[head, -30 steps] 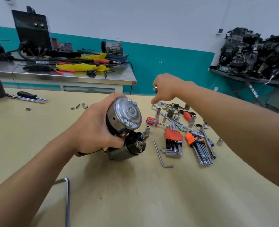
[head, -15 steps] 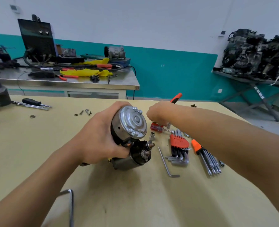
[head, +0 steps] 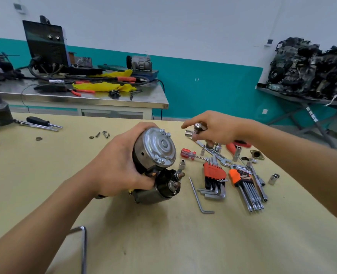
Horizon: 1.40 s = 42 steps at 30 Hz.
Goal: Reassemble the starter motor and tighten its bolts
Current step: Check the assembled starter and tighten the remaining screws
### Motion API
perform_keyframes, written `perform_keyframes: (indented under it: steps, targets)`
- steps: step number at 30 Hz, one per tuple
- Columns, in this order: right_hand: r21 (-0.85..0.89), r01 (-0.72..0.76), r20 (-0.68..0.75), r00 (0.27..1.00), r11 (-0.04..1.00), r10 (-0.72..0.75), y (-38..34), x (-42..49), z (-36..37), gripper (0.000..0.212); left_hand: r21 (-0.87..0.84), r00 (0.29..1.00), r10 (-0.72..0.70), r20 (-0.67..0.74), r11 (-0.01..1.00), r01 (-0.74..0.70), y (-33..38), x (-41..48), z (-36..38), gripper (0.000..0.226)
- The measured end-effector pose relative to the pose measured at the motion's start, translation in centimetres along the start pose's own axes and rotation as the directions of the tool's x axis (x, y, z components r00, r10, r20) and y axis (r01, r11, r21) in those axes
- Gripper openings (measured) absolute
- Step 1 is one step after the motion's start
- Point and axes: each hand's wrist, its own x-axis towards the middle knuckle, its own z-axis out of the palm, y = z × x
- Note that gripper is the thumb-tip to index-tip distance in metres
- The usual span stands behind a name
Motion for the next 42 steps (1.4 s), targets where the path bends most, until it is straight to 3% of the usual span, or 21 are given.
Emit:
perform_keyframes:
  steps: [5,8,11,23,28,29,31,33,34,38,42]
  targets:
    - [0.377,-0.011,-0.107,0.993,0.926,0.055,0.8,-5.5,2.6,0.028,0.021,1.000,-0.008,-0.011,1.000,0.008,0.0,0.0,0.0,0.077]
    - [0.451,-0.040,-0.226,0.961,0.891,0.157,0.6,-6.4,4.9,0.023,0.044,1.000,-0.005,-0.017,0.999,0.006,0.0,-0.1,0.1,0.078]
    - [0.529,-0.050,-0.215,0.958,0.847,0.191,-0.1,-6.3,6.8,0.022,0.051,1.000,-0.006,-0.021,0.999,0.007,0.0,-0.1,0.2,0.079]
    - [0.326,-0.098,-0.113,0.983,0.940,0.142,-2.1,-5.3,10.5,0.024,0.061,1.000,0.010,-0.017,0.998,-0.009,-0.2,0.0,0.2,0.080]
    - [0.253,-0.146,-0.040,0.986,0.956,0.162,-2.3,-5.9,8.9,0.047,0.057,1.000,0.012,-0.006,0.998,-0.011,-0.1,0.0,0.1,0.079]
    - [0.260,-0.171,-0.017,0.983,0.950,0.182,-2.3,-6.2,8.2,0.043,0.054,1.000,0.010,-0.002,0.998,-0.010,-0.1,0.0,0.1,0.079]
    - [0.469,-0.236,0.053,0.969,0.851,0.240,-2.4,-6.4,6.3,0.020,0.057,1.000,0.002,-0.003,0.998,-0.002,-0.2,0.0,0.0,0.079]
    - [0.701,-0.317,0.160,0.943,0.639,0.292,-2.4,-6.2,4.5,0.017,0.069,1.000,-0.019,-0.015,0.997,0.020,-0.4,0.1,-0.2,0.079]
    - [0.737,-0.354,0.206,0.929,0.576,0.307,-2.4,-6.1,3.8,0.019,0.077,0.999,-0.032,-0.025,0.996,0.034,-0.5,0.1,-0.4,0.079]
    - [0.666,-0.440,0.350,0.897,0.603,0.268,-2.9,-5.6,3.4,0.025,0.096,0.997,-0.057,-0.056,0.993,0.062,-0.7,0.0,-0.7,0.080]
    - [0.677,-0.475,0.365,0.880,0.562,0.304,-3.4,-4.9,4.3,0.025,0.104,0.996,-0.063,-0.067,0.992,0.070,-0.8,-0.1,-0.8,0.081]
